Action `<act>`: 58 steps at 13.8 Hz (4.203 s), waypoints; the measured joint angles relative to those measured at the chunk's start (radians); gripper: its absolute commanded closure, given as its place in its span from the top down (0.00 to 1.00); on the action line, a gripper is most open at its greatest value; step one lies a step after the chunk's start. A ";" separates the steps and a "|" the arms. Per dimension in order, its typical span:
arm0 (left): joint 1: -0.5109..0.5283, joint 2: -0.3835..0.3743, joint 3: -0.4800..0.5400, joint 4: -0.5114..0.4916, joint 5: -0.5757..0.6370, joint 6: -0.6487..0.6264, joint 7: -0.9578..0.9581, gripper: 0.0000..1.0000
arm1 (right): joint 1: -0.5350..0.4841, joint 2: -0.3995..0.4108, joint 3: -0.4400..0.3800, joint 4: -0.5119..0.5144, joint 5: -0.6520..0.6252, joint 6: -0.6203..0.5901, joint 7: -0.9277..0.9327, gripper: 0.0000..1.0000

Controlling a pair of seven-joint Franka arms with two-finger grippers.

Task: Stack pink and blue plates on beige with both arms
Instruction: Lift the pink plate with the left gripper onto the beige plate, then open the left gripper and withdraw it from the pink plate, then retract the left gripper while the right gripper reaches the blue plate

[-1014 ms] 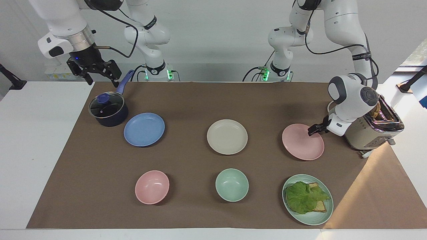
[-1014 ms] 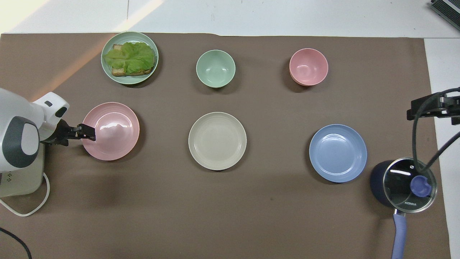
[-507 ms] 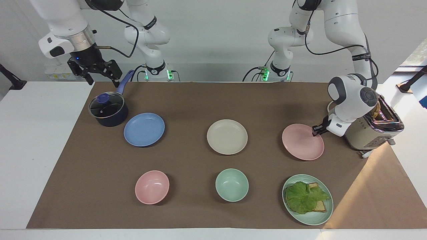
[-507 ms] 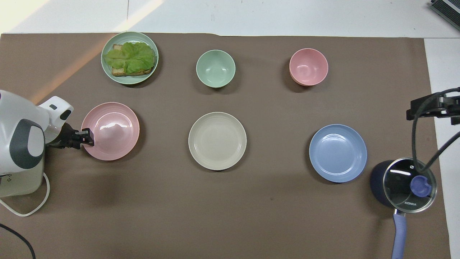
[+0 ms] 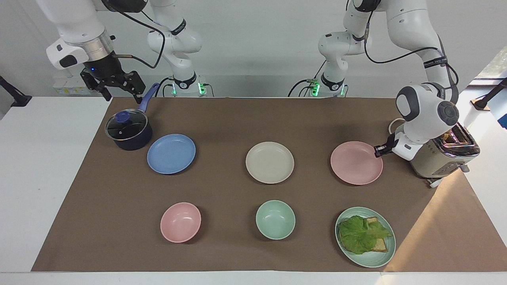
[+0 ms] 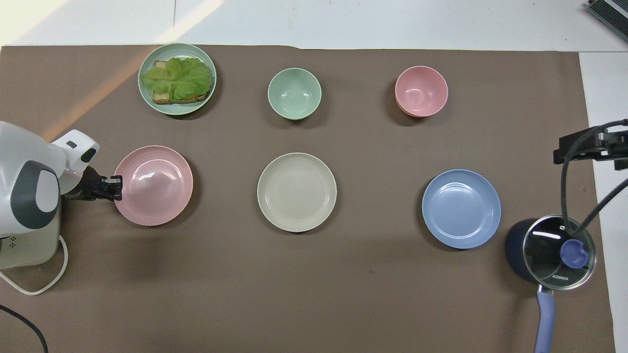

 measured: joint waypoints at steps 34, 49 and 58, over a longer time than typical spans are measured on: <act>-0.499 0.017 -0.044 -0.036 -0.221 0.271 -0.508 1.00 | 0.000 0.000 -0.001 0.000 0.000 0.000 0.000 1.00; -0.124 -0.063 -0.015 0.326 0.071 -0.150 -0.067 1.00 | -0.041 -0.065 -0.006 -0.500 0.018 0.476 -0.160 1.00; -0.124 -0.165 -0.010 0.383 0.095 -0.258 0.012 1.00 | -0.134 -0.005 -0.009 -0.838 0.164 0.832 -0.412 0.91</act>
